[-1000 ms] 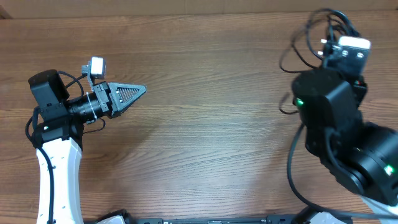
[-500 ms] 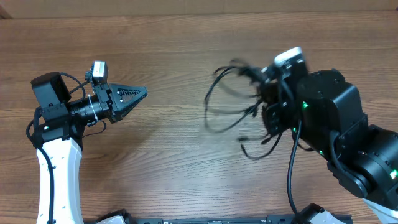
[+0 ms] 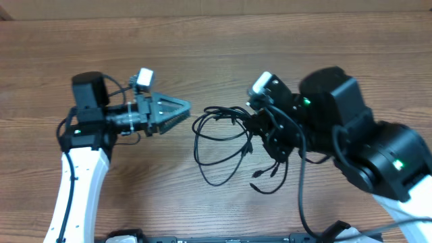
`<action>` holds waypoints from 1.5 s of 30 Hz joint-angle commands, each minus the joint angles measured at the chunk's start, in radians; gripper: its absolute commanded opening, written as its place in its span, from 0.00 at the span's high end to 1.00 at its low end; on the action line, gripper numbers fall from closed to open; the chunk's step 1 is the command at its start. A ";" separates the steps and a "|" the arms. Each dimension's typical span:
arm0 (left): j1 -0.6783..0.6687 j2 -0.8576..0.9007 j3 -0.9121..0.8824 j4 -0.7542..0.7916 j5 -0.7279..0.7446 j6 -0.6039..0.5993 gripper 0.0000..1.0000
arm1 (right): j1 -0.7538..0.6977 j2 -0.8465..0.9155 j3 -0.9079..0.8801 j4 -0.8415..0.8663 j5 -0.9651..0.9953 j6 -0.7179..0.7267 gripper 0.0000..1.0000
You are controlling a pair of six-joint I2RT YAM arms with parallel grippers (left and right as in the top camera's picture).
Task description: Untangle cables
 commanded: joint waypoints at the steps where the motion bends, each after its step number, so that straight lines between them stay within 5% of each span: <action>1: -0.030 0.003 0.008 0.018 -0.023 -0.056 0.50 | 0.001 0.029 0.019 0.009 0.000 -0.014 0.96; 19: -0.042 0.003 0.008 0.018 -0.049 -0.050 0.49 | 0.001 0.064 0.019 0.089 0.226 -0.011 0.96; 35: -0.043 0.003 0.008 0.016 -0.084 -0.050 0.45 | 0.002 0.064 0.019 0.193 0.092 0.046 0.96; 36: -0.043 0.003 0.008 0.016 -0.085 -0.050 0.47 | 0.002 0.064 0.019 0.199 0.064 0.046 0.96; 38: -0.043 0.003 0.008 0.017 -0.090 -0.050 0.72 | 0.002 0.064 0.019 0.201 -0.006 0.050 0.96; 39: -0.043 0.003 0.008 0.017 -0.097 -0.050 0.76 | 0.002 0.064 0.019 0.200 -0.041 0.062 0.96; 43: -0.043 0.003 0.008 0.017 -0.114 -0.050 0.60 | 0.002 0.064 0.019 0.176 -0.100 0.070 0.96; 45: -0.043 0.003 0.008 0.017 -0.114 -0.050 0.66 | 0.002 0.064 0.019 0.161 -0.100 0.070 0.96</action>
